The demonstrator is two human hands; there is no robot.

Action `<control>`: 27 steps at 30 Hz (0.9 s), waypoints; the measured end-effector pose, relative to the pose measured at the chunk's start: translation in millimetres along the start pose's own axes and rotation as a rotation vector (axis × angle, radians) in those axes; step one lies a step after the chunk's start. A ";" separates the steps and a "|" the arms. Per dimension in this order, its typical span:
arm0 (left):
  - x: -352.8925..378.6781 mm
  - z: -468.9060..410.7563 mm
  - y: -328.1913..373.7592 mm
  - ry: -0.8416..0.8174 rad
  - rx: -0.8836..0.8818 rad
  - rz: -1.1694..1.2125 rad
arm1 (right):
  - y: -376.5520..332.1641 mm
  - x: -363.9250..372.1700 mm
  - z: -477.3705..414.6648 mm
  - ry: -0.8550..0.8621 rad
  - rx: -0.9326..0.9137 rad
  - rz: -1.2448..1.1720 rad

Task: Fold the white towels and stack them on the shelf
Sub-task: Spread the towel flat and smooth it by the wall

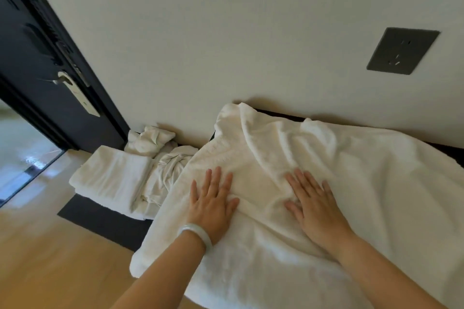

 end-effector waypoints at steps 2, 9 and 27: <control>11.5 6.1 -5.1 -0.015 0.012 0.005 | 17.9 2.0 -9.2 0.022 0.090 0.030; 5.4 25.5 -2.5 0.008 0.057 0.020 | 18.6 2.4 -4.7 0.017 0.291 0.002; -31.4 -194.4 -87.8 -0.042 -0.307 0.635 | 21.9 -81.4 -196.8 0.023 0.198 -0.170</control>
Point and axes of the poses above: each hand's wrist, its own z-axis away from the middle knuckle, its own x-axis out of the palm, y = z × x, the point moved 4 cm from there along -z, towards the middle knuckle, and after that the axes turned 12 degrees about -z, right-handed, at the moved point
